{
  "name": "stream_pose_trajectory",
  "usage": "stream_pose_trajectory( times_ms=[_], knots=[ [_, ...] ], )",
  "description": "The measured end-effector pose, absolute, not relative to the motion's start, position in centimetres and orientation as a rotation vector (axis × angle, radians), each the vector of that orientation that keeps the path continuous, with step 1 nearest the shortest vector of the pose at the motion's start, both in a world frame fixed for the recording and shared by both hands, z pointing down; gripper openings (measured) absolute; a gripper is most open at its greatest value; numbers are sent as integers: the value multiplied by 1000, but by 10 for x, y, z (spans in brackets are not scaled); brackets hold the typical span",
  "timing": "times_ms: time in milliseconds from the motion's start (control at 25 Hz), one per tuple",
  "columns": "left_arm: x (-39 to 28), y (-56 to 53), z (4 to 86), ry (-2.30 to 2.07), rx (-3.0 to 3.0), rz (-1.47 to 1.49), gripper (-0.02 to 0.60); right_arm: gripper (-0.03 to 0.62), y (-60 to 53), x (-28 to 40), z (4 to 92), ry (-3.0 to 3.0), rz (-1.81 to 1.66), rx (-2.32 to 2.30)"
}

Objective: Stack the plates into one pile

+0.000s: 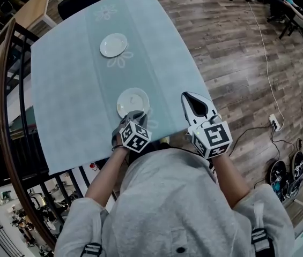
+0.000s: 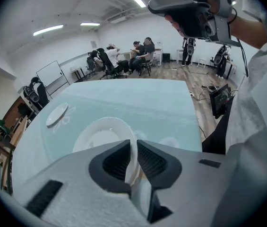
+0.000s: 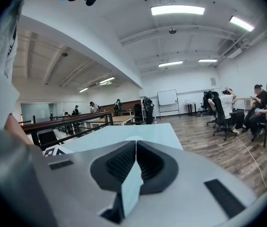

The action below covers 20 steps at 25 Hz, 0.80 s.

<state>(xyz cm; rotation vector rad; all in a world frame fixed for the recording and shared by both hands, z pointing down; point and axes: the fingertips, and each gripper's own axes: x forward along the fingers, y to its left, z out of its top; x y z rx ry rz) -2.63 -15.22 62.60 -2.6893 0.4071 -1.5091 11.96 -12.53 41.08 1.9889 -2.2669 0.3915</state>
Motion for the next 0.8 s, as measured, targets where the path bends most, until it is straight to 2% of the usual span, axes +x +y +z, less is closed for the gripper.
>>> stream_pose_trajectory(
  times_ms=[400, 800],
  knots=[
    [-24, -144, 639, 409, -2781, -1527, 46, 28, -125, 127, 415, -2235, 410, 1996],
    [-30, -148, 621, 577, -3028, -1390, 51, 26, -125, 120, 419, -2231, 409, 1975]
  ],
)
